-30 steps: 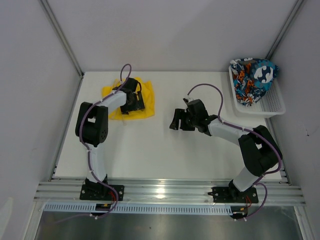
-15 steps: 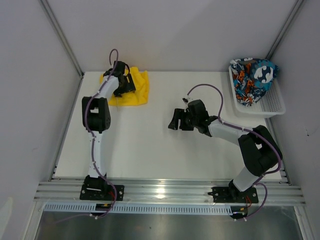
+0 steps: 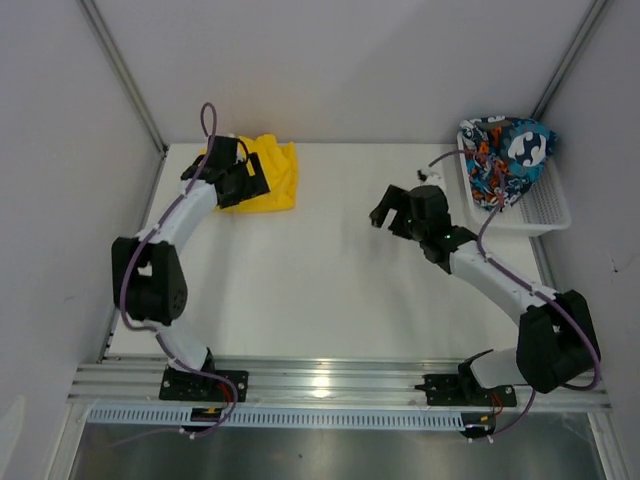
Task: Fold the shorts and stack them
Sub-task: Neatly place the folded shorts to the corner, then grab the shorts from the pile
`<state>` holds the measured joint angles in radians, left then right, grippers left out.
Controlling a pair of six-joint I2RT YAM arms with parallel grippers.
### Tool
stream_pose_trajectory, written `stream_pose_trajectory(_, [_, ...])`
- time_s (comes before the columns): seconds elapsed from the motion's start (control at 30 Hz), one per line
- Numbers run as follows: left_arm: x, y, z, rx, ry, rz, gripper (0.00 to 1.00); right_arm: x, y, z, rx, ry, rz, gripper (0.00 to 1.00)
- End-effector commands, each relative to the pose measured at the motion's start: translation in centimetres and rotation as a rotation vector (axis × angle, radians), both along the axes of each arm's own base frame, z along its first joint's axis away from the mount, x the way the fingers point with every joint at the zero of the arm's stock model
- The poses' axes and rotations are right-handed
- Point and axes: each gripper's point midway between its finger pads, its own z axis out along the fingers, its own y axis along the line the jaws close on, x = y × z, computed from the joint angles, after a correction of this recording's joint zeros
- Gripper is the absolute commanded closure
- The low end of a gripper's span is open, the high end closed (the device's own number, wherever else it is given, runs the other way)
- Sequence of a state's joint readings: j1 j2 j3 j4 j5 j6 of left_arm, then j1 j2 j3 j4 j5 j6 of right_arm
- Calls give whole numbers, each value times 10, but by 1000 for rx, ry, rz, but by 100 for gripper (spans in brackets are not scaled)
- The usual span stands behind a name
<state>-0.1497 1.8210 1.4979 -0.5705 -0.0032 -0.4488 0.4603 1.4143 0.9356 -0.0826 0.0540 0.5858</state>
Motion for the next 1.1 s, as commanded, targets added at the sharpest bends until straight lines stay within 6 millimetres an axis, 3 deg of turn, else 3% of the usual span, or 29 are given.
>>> stream_pose_trajectory(0.0, [-21, -34, 74, -93, -237, -45, 8, 28, -71, 69, -23, -180, -372, 1])
stream_pose_trajectory(0.03, [-33, -38, 93, -118, -280, -46, 2, 33, -91, 82, -12, -208, -440, 1])
stream_pose_trajectory(0.1, [-56, -49, 75, -131, -247, -72, 1, 43, -119, 98, -19, -246, -550, 1])
stream_pose_trajectory(0.13, [-69, -52, 77, -152, -252, -81, 1, 49, -133, 94, -32, -228, -602, 1])
stream_pose_trajectory(0.2, [-87, -64, 70, -170, -247, -112, 1, 62, -176, 108, -36, -244, -754, 1])
stream_pose_trajectory(0.23, [-99, -64, 57, -172, -226, -105, 1, 65, -191, 108, -40, -237, -804, 1])
stream_pose_trajectory(0.27, [-107, -66, 73, -191, -280, -111, 1, 73, -215, 102, -25, -221, -867, 1])
stream_pose_trajectory(0.3, [-124, -69, 50, -191, -238, -120, 1, 79, -227, 108, 14, -230, -903, 1])
stream_pose_trajectory(0.33, [-130, -70, 50, -200, -251, -124, 1, 85, -234, 105, 60, -217, -916, 1])
stream_pose_trajectory(0.37, [-137, -77, 66, -229, -317, -150, 1, 93, -243, 97, 100, -206, -943, 1])
stream_pose_trajectory(0.4, [-146, -77, 55, -229, -310, -163, 1, 98, -266, 98, 107, -221, -988, 1])
stream_pose_trajectory(0.43, [-155, -78, 43, -220, -301, -190, 1, 108, -273, 105, 118, -266, -1001, 0])
stream_pose_trajectory(0.47, [-160, -88, 47, -246, -330, -249, 1, 115, -282, 107, 79, -293, -1022, 0])
stream_pose_trajectory(0.57, [-181, -95, 29, -203, -326, -335, 1, 145, -310, 100, -123, -276, -1076, 0])
stream_pose_trajectory(0.6, [-183, -95, 30, -184, -345, -356, 1, 155, -317, 66, -230, -190, -1063, 1])
stream_pose_trajectory(0.63, [-187, -91, 22, -161, -332, -349, 1, 170, -323, 81, -237, -216, -1074, 1])
stream_pose_trajectory(0.67, [-192, -93, 16, -156, -322, -355, 1, 178, -328, 75, -257, -204, -1070, 1])
stream_pose_trajectory(0.7, [-191, -89, 18, -144, -351, -336, 1, 189, -332, 52, -298, -167, -1054, 1])
stream_pose_trajectory(0.73, [-196, -88, 5, -145, -351, -342, 1, 199, -341, 60, -290, -187, -1062, 1])
stream_pose_trajectory(0.77, [-200, -91, 3, -151, -360, -353, 1, 206, -344, 54, -294, -185, -1051, 1])
stream_pose_trajectory(0.8, [-203, -94, 5, -167, -387, -371, 1, 215, -347, 32, -318, -152, -1026, 1])
stream_pose_trajectory(0.83, [-204, -97, 0, -172, -406, -392, 1, 225, -354, 44, -317, -176, -1039, 0])
stream_pose_trajectory(0.9, [-209, -98, -8, -150, -400, -416, 1, 232, -363, 32, -341, -136, -1042, 1])
stream_pose_trajectory(0.93, [-209, -99, -10, -144, -393, -426, 1, 236, -374, 13, -358, -102, -1050, 1])
stream_pose_trajectory(0.97, [-209, -99, -12, -132, -396, -440, 1, 243, -381, 25, -347, -126, -1067, 1])
stream_pose_trajectory(1.07, [-206, -103, -13, -131, -418, -453, 1, 240, -401, 5, -336, -75, -1105, 1])
